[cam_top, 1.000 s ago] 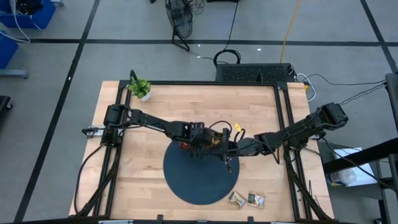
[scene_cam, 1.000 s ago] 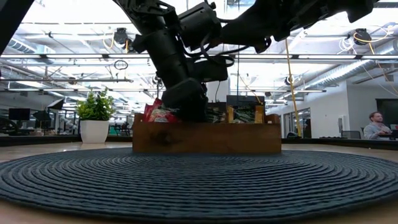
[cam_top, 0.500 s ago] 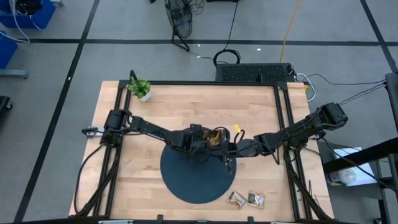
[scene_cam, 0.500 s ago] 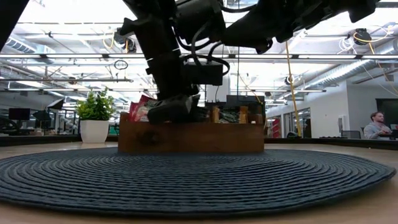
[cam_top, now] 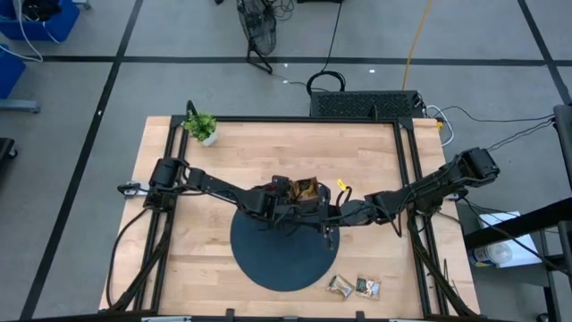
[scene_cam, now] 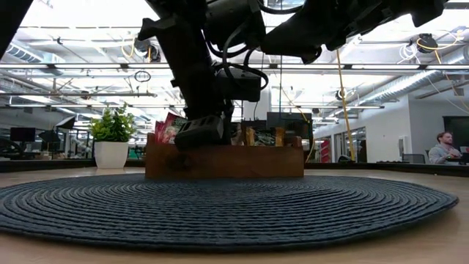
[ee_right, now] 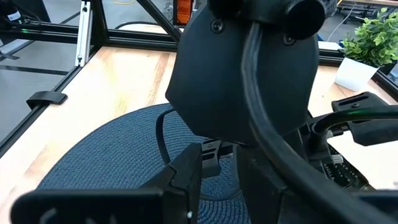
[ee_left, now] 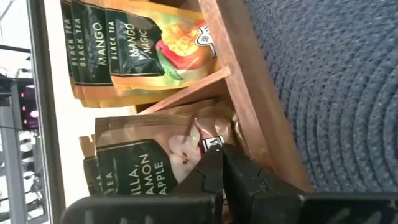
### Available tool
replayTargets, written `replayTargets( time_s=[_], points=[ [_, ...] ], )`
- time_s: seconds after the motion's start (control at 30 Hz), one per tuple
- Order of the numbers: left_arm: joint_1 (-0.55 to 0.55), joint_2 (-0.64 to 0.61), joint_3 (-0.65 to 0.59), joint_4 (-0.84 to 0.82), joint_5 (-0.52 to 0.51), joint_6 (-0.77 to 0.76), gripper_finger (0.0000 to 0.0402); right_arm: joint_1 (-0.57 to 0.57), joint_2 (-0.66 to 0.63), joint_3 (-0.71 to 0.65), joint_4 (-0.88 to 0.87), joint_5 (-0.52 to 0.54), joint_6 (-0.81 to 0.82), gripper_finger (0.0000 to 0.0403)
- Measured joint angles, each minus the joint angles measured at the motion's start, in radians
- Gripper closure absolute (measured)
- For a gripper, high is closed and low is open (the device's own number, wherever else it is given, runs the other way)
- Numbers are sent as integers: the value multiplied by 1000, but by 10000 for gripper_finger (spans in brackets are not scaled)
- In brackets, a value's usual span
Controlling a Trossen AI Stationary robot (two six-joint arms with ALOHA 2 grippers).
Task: Pick & Place Tea
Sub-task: Put the top right brown tea bag into the middle section of the wooden organizer, then put the left brown tea bag into the middle section of the wooden organizer
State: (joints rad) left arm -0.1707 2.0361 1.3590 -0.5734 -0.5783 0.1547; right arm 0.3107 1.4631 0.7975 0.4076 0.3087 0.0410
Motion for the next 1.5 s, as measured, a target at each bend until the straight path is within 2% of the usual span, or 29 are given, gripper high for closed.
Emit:
replayTargets(
  time_s=[0.27, 0.57, 1.0, 1.13, 1.4, 1.5],
  points=[
    [-18, -12, 1, -2, 31, -30, 349, -1, 0, 0, 14, 7, -1, 314],
    [-32, -35, 1, -2, 35, -18, 321, -2, -2, 2, 14, 8, -1, 314],
    [-51, -42, 2, 27, 35, 25, 334, -2, -2, 2, 14, 5, -1, 314],
    [-73, -92, 5, 23, 34, 38, 341, -2, -2, 2, 14, 4, 0, 314],
    [-105, -291, 7, 51, 35, -47, 358, 10, -1, 2, 14, -3, 1, 314],
    [-106, -350, -22, 56, 39, -61, 365, 30, -15, 2, -3, -79, 16, 314]
  ],
)
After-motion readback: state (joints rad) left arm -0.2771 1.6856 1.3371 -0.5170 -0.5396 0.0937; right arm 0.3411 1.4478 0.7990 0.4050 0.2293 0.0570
